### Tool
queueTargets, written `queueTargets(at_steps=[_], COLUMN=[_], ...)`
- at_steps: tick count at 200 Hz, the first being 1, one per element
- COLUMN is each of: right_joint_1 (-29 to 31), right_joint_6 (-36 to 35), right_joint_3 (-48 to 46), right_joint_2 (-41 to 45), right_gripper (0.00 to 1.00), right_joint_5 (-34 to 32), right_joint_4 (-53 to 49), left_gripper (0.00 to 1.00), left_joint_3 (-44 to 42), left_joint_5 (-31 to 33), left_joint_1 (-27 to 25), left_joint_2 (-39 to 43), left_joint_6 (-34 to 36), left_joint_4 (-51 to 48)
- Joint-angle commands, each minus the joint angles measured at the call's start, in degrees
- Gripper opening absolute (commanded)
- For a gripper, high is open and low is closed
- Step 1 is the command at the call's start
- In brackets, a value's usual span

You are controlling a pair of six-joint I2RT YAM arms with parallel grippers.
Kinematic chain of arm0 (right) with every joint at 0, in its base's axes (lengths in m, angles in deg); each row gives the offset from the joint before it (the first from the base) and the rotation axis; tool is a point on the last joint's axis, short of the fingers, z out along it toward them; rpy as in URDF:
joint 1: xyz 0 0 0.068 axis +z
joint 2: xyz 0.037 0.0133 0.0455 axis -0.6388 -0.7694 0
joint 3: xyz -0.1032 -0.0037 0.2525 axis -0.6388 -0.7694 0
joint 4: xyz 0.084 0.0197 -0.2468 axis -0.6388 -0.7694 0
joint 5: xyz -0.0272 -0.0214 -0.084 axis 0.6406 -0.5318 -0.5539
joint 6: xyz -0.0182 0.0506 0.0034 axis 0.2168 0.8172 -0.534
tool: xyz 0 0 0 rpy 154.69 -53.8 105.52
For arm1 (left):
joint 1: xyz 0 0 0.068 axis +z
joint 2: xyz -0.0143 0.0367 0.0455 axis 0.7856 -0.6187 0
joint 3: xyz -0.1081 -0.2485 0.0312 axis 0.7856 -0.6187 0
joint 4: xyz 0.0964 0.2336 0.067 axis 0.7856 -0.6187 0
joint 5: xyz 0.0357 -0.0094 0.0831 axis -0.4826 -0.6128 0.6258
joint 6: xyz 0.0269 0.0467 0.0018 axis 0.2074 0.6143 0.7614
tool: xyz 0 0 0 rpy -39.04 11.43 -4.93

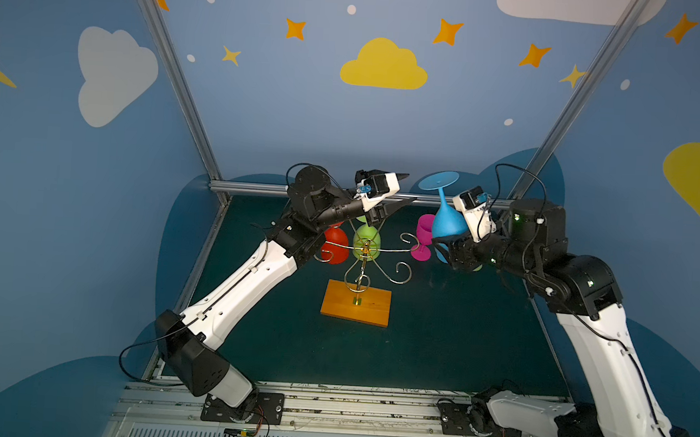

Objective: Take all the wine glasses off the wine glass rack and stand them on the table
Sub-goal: 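Grasp the cyan glass bowl with the right gripper while the left holds the foot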

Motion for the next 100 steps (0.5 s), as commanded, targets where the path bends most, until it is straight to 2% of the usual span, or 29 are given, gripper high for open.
queueTargets(at_steps=[1, 100], right_joint_1=[1.2, 4.6], right_joint_6=[0.7, 2.2], right_joint_3=[1.8, 1.4], right_joint_2=[-0.4, -1.8], right_gripper=[0.03, 0.02], right_joint_5=[0.9, 1.0], right_joint_4=[-0.9, -1.2], left_gripper=[0.48, 0.19], left_joint_3=[0.8, 0.9], left_joint_5=[-0.7, 0.7], left_joint_1=[-0.4, -1.7], left_joint_2=[-0.4, -1.1], left_joint_6=[2.1, 5.4], left_joint_4=[1.6, -1.3])
